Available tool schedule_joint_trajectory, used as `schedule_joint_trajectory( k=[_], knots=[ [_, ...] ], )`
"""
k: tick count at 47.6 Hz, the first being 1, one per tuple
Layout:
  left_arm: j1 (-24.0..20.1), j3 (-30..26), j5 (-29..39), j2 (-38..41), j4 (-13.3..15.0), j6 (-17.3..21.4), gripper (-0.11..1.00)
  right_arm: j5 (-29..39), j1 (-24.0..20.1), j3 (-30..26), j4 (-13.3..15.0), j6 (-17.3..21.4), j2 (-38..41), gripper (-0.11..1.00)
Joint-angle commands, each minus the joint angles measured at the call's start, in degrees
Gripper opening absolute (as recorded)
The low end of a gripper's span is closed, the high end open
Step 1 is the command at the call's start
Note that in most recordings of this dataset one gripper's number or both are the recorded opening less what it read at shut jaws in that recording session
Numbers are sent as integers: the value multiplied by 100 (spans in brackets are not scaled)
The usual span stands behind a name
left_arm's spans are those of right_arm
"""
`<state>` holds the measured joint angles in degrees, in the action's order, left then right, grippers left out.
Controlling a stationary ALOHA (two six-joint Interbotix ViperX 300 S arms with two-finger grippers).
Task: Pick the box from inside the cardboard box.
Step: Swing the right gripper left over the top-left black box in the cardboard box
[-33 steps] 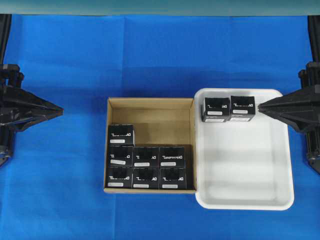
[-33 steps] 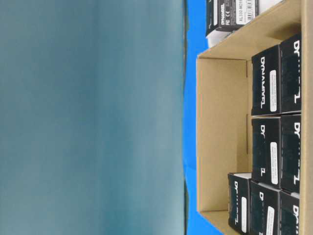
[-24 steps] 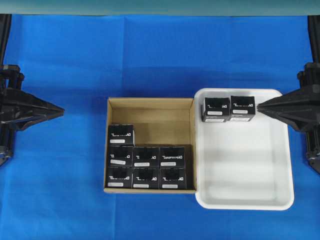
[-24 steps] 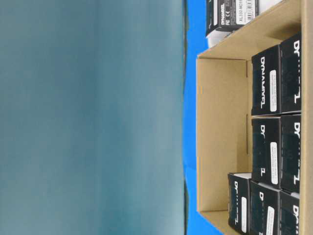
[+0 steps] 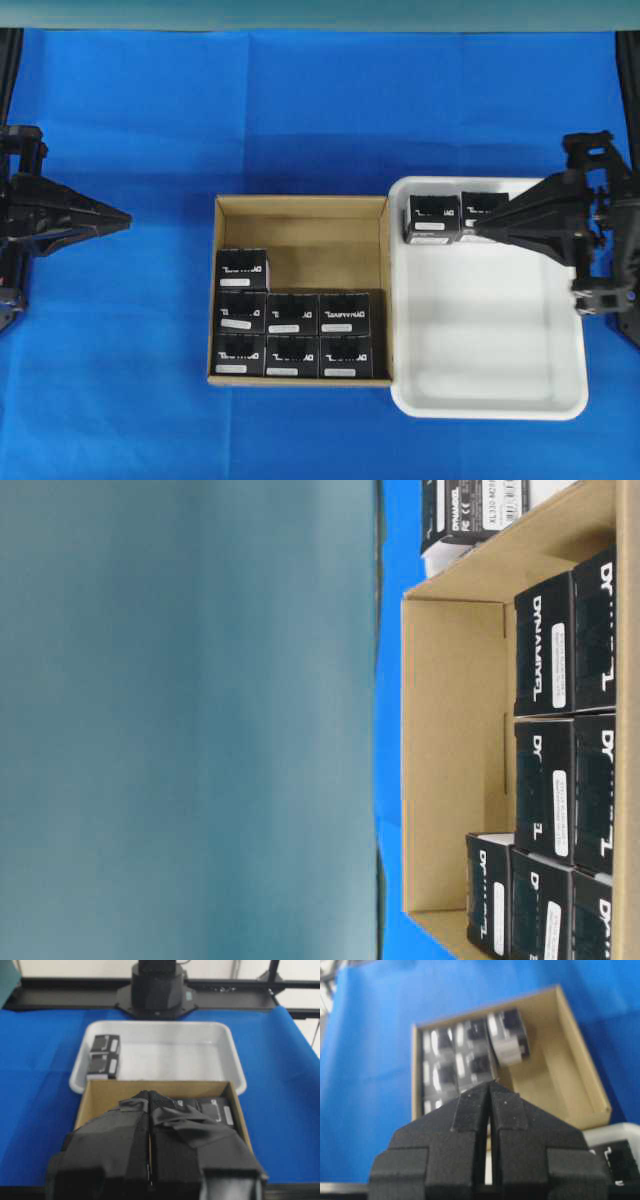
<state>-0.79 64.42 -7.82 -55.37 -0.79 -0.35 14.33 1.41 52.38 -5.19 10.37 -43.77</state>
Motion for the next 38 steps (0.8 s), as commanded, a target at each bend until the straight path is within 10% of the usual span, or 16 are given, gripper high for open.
schedule_joint_trajectory(
  k=[1, 38],
  knots=[
    [-18, -167, -9, 18, -18, 9, -5, 237, 9, -378, -18, 0, 343, 3],
    [-18, -237, 0, -114, -18, 0, -6, 3999, 62, -4482, 0, -272, 4693, 4]
  ],
)
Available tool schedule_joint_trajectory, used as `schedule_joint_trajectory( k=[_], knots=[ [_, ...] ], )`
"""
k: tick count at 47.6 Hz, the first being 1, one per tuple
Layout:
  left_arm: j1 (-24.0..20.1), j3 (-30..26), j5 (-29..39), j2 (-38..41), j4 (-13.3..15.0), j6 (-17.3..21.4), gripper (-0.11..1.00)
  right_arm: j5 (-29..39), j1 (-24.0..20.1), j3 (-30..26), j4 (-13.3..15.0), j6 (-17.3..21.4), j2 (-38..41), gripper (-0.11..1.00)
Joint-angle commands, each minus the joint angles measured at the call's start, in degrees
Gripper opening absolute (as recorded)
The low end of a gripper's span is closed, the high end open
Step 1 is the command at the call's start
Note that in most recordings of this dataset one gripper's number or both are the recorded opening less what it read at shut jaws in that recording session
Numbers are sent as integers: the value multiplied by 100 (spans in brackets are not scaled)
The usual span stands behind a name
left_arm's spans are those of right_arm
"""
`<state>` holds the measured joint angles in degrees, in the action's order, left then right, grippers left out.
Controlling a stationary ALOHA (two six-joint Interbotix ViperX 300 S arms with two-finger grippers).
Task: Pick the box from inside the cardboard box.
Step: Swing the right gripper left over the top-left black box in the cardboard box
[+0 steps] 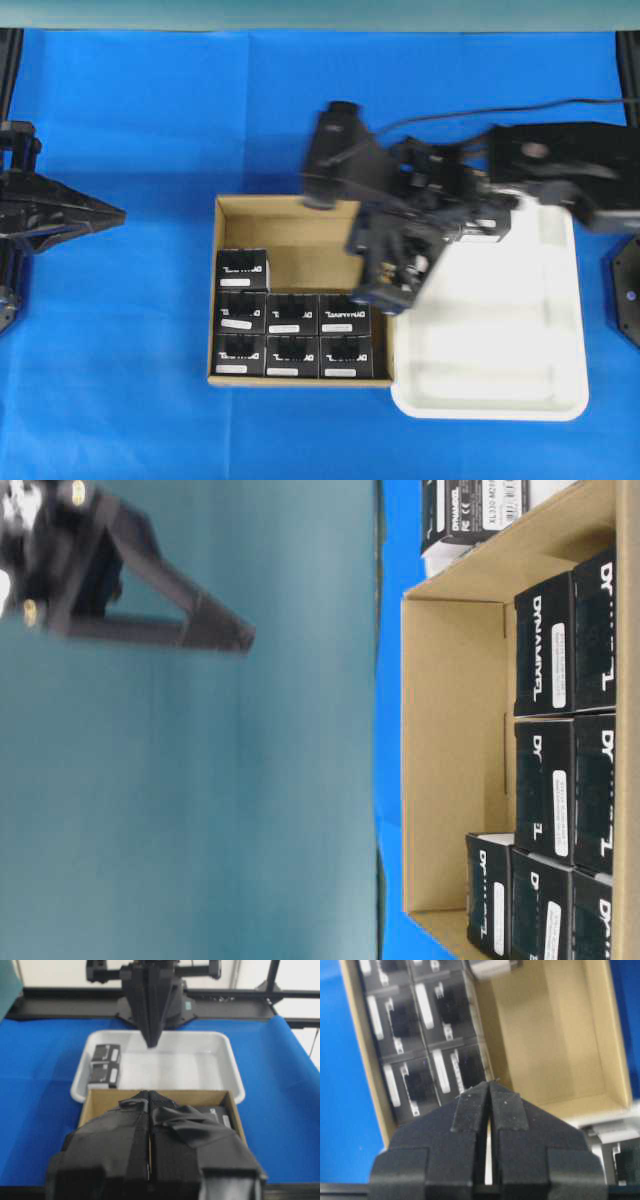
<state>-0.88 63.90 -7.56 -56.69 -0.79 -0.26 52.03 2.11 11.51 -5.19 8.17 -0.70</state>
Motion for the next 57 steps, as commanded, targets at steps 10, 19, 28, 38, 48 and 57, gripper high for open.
schedule_joint_trajectory(
  k=[10, 19, 28, 38, 48, 57],
  knots=[
    [-9, -193, -26, 9, -18, 0, -6, 527, 0, -1169, 70, -378, 1125, 5],
    [-9, -193, -26, -18, -18, 0, -6, 615, 35, -1600, 70, -712, 1459, 5],
    [-9, -193, -26, -44, -18, 0, -6, 853, 70, -1907, 70, -940, 1731, 5],
    [-9, -193, -18, -88, -18, 0, -6, 976, 114, -2188, 70, -1107, 1969, 5],
    [0, -229, 615, -229, -18, -9, -6, 1002, 114, -2496, 70, -1257, 2268, 7],
    [-9, -290, 993, -510, -18, 0, -6, 949, 114, -2619, 44, -1354, 2443, 12]
  ],
)
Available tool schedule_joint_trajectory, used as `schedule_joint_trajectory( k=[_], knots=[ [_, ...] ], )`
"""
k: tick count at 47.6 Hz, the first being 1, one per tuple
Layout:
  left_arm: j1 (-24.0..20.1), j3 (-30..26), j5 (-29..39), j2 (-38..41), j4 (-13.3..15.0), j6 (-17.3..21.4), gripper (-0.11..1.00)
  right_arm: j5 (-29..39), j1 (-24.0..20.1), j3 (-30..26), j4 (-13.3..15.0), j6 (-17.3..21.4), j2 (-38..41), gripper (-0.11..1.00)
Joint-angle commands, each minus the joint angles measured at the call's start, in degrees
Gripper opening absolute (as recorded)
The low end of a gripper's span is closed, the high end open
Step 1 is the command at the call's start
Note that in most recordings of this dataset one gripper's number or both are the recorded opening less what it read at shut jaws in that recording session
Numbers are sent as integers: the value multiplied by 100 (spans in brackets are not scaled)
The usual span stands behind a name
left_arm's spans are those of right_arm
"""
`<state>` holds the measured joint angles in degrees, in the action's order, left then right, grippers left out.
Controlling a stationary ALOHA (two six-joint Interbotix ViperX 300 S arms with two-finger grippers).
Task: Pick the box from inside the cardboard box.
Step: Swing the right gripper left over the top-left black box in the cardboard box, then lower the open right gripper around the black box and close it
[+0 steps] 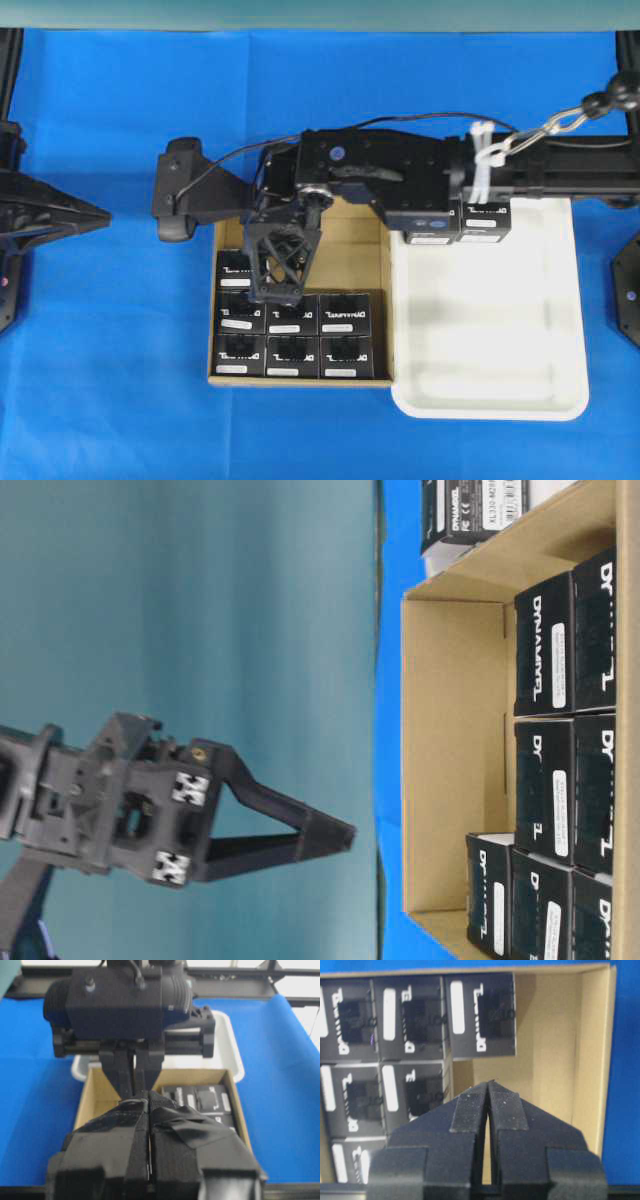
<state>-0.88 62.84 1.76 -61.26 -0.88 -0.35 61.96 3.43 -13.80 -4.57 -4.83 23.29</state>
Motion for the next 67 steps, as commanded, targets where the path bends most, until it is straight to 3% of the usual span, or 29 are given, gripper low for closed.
schedule_joint_trajectory(
  k=[1, 8, 17, 22, 67],
  knots=[
    [-9, -193, 79, -88, -9, 9, -6, -53, -18, -97, -26, -88, 62, 13],
    [-9, -220, 229, -167, -9, 9, -6, -70, -18, -149, -114, -316, 176, 30],
    [-9, -211, 229, -141, -9, 0, -6, -141, -18, -193, -132, -360, 369, 82],
    [0, -220, 229, -141, -9, -9, -6, -299, -26, -176, -141, -360, 448, 99],
    [-9, -220, 229, -123, -9, -26, -6, -721, 44, -229, -141, -360, 932, 98]
  ],
)
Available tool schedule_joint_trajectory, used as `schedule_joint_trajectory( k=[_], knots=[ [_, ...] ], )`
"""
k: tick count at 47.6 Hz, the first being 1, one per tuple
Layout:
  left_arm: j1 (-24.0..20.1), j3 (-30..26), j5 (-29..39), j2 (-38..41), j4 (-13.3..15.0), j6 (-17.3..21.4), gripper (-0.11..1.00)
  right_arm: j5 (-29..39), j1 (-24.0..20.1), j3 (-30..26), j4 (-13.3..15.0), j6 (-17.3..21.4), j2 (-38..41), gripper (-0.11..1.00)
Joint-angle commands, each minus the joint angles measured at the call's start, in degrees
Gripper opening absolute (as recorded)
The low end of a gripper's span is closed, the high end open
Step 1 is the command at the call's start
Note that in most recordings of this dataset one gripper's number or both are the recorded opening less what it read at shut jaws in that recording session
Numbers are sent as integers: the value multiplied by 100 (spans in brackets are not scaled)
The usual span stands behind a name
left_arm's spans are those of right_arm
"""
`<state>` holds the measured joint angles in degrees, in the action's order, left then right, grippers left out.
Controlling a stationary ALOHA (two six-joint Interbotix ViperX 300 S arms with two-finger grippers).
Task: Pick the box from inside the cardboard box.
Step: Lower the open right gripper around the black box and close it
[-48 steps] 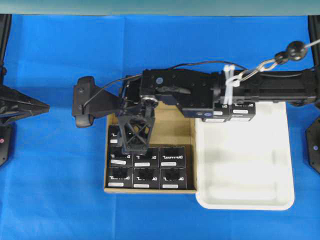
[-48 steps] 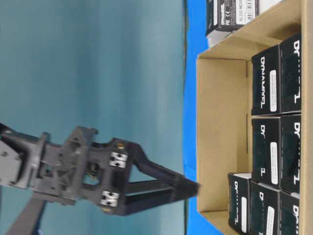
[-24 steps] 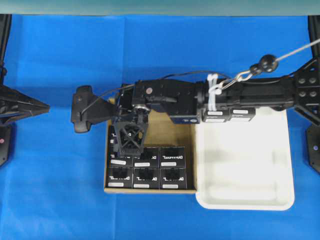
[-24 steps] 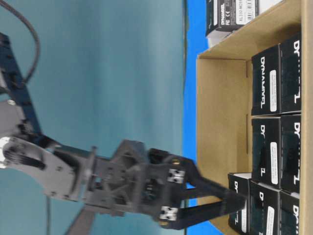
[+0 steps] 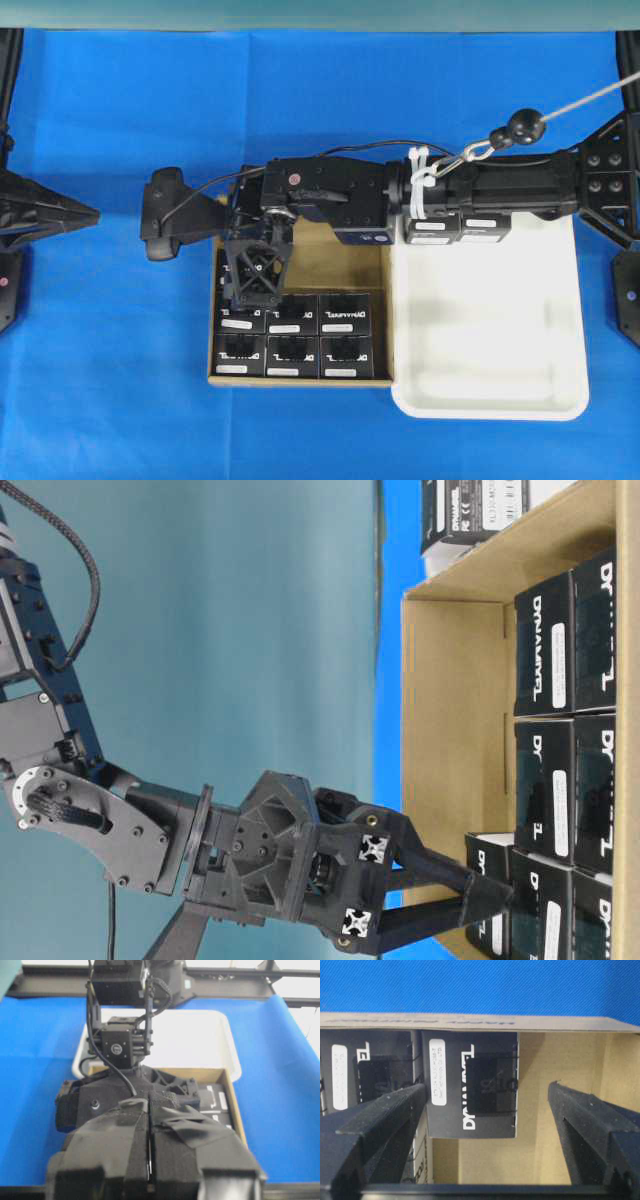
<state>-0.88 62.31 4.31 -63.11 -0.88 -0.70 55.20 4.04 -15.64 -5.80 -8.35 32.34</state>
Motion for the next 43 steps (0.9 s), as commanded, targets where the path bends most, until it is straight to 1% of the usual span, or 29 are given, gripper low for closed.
schedule_joint_trajectory(
  k=[1, 22, 35, 43],
  knots=[
    [-9, -158, -26, 62, -9, 9, -6, -44, -18, -44, -26, -9, 35, 98],
    [-9, -167, -18, 70, -9, 0, -6, -62, -18, -88, -26, -9, 167, 98],
    [-9, -167, -26, 70, -9, -9, -6, -202, 149, -79, -9, -9, 193, 98],
    [-9, -167, -18, 70, -9, -9, -6, -220, 281, -79, 0, -141, 211, 98]
  ],
)
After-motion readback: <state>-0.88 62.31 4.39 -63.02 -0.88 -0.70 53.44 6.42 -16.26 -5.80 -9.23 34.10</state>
